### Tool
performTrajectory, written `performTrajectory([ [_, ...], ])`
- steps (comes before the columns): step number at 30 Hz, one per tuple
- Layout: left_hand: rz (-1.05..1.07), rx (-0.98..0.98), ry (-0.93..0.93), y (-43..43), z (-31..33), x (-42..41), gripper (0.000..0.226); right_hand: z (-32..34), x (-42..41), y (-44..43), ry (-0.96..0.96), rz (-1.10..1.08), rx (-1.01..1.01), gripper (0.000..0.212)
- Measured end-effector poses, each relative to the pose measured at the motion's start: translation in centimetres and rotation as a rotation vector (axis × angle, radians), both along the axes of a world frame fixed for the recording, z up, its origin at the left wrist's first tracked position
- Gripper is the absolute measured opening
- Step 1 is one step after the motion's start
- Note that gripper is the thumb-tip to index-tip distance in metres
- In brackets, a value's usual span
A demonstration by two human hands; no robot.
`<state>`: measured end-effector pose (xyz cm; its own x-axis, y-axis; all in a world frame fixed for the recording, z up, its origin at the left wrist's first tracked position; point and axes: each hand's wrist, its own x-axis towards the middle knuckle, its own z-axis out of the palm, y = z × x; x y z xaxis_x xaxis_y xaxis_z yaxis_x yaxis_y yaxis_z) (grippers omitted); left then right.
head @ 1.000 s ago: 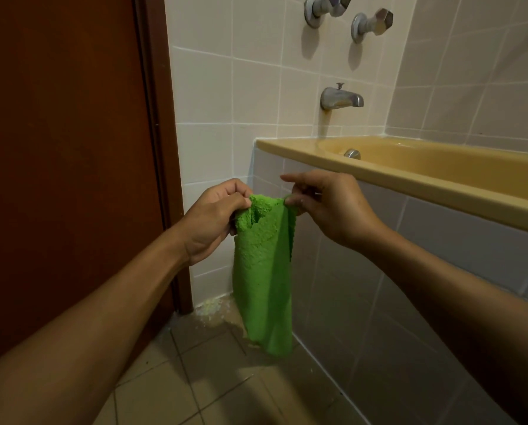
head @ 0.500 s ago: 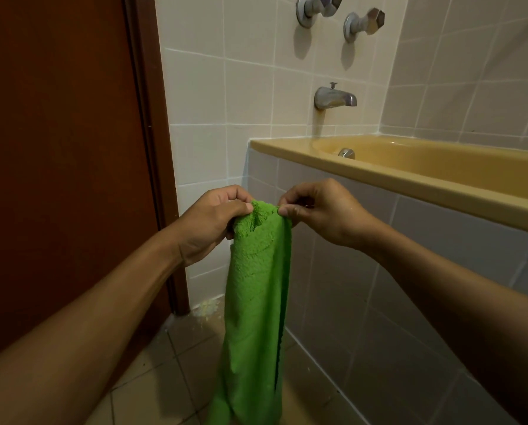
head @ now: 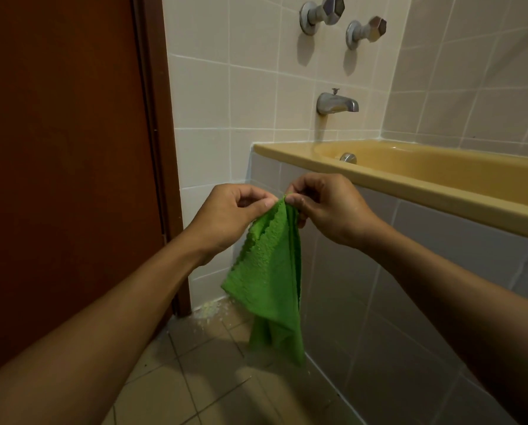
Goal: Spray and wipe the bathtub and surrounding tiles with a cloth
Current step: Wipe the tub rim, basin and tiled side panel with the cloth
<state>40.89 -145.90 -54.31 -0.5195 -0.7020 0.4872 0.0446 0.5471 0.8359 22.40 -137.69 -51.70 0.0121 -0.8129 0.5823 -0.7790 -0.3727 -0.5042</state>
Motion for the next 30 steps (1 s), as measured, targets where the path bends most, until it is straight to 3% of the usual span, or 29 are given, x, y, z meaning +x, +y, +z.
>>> performTrajectory([
  [3, 0.060, -0.037, -0.056, -0.1, -0.1, -0.4, 0.008, 0.1, 0.2, 0.3, 0.044, -0.015, 0.007, 0.009],
  [12, 0.024, 0.089, -0.104, 0.4, -0.1, -1.1, 0.008, 0.2, -0.4, 0.7, 0.151, -0.070, -0.095, 0.007],
  [16, 0.091, 0.177, -0.043, 0.1, -0.2, -1.2, 0.009, -0.1, -1.2, 0.8, 0.227, -0.109, -0.154, 0.005],
  [20, 0.025, 0.348, 0.045, 0.0, -0.2, -0.8, 0.016, 0.7, -1.6, 1.3, 0.224, -0.026, -0.155, 0.003],
  [25, 0.005, 0.354, 0.044, 0.0, 0.1, -0.7, 0.019, 1.3, -0.3, 1.3, 0.271, 0.082, -0.209, 0.006],
  [27, 0.032, 0.324, 0.031, 0.2, 0.2, -0.9, 0.018, 1.0, 0.0, 1.0, 0.251, 0.067, -0.207, 0.010],
  [30, 0.013, 0.303, 0.009, 0.7, 0.4, -1.0, 0.018, 0.5, 0.0, 0.5, 0.265, 0.002, -0.157, 0.033],
])
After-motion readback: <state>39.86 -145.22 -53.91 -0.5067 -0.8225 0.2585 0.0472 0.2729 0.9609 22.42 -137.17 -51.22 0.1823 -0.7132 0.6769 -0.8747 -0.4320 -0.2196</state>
